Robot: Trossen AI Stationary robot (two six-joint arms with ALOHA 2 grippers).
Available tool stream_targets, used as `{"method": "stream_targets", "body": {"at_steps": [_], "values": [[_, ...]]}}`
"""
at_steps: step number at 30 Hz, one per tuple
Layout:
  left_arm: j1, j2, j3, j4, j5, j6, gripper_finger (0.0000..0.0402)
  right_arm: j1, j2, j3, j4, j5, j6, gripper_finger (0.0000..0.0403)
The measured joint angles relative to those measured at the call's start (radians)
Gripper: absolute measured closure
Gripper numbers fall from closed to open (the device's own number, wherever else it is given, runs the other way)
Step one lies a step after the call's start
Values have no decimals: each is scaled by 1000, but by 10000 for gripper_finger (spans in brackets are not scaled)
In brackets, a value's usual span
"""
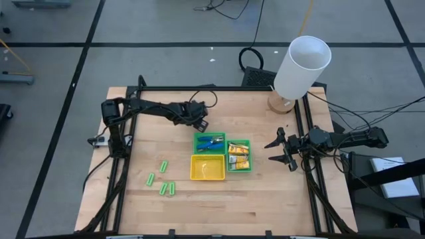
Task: Pick & Place School Supplies
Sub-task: Put the blue hole puncher into the right green bin
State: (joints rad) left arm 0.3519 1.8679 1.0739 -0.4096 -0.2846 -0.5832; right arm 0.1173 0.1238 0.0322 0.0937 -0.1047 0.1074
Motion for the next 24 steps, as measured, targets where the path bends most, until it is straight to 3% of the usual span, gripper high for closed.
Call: {"method": "stream_targets", "body": {"at_steps": [7, 24], "values": [[10, -2, 0, -100, -11, -42, 208, 0, 0, 0, 1, 0, 0, 177], [12, -1, -1, -35, 8, 39, 281, 0, 0, 0, 1, 0, 0, 177]]}}
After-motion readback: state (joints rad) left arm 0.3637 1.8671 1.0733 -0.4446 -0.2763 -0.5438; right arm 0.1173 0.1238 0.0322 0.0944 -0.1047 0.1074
